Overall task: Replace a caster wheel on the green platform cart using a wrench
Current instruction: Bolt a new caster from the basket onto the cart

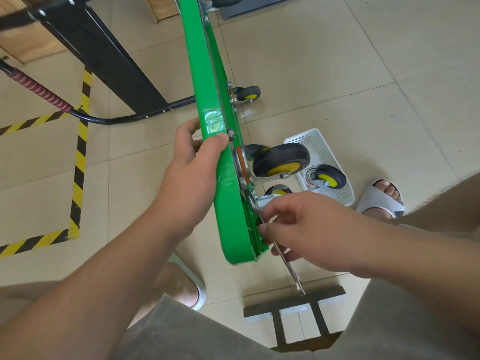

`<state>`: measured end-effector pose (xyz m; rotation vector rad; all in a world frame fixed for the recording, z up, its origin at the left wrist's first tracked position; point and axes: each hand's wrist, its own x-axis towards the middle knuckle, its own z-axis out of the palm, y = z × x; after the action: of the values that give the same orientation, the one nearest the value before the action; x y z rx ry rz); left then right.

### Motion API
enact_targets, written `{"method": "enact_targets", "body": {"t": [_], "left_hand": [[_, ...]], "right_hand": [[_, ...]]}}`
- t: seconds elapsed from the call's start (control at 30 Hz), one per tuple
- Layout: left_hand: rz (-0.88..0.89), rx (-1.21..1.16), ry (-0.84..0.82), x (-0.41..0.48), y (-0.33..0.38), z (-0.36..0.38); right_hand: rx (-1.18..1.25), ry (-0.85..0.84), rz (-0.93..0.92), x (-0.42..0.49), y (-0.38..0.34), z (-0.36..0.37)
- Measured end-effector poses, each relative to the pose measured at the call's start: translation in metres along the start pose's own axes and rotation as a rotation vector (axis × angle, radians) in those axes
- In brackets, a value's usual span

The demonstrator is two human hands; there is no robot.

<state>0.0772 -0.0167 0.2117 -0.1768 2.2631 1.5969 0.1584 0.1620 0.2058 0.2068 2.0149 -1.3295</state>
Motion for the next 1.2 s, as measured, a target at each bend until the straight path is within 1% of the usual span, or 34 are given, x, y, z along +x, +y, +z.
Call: {"method": "enact_targets", "body": {"t": [0.13, 0.27, 0.5, 0.63, 0.7, 0.83, 0.97, 1.1, 1.2], "left_hand": [[0.001, 0.003, 0.004, 0.000, 0.000, 0.001], [0.004, 0.011, 0.000, 0.000, 0.000, 0.001], [0.007, -0.005, 0.010, 0.000, 0.000, 0.000], [0.007, -0.010, 0.006, 0.001, 0.000, 0.001], [0.013, -0.012, 0.005, 0.000, -0.001, 0.000], [0.021, -0.026, -0.002, 0.000, 0.000, 0.000], [0.021, -0.023, 0.004, 0.001, 0.000, 0.000], [0.021, -0.027, -0.002, 0.001, -0.001, 0.001], [0.023, -0.032, -0.004, 0.001, -0.002, 0.000]], "right_hand": [[0.089, 0.031, -0.019, 0.007, -0.002, 0.002], [0.152, 0.016, -0.024, 0.009, -0.006, 0.004], [0.149, 0.017, -0.031, 0.004, -0.014, 0.004], [0.131, -0.020, -0.034, -0.005, -0.024, 0.002], [0.206, -0.028, -0.024, -0.007, -0.029, 0.000], [0.503, -0.089, 0.080, -0.010, -0.044, -0.011], [0.620, -0.137, 0.110, -0.009, -0.051, -0.016], [0.610, -0.145, 0.120, -0.016, -0.044, -0.016], [0.516, -0.179, 0.148, -0.023, -0.036, -0.015]]}}
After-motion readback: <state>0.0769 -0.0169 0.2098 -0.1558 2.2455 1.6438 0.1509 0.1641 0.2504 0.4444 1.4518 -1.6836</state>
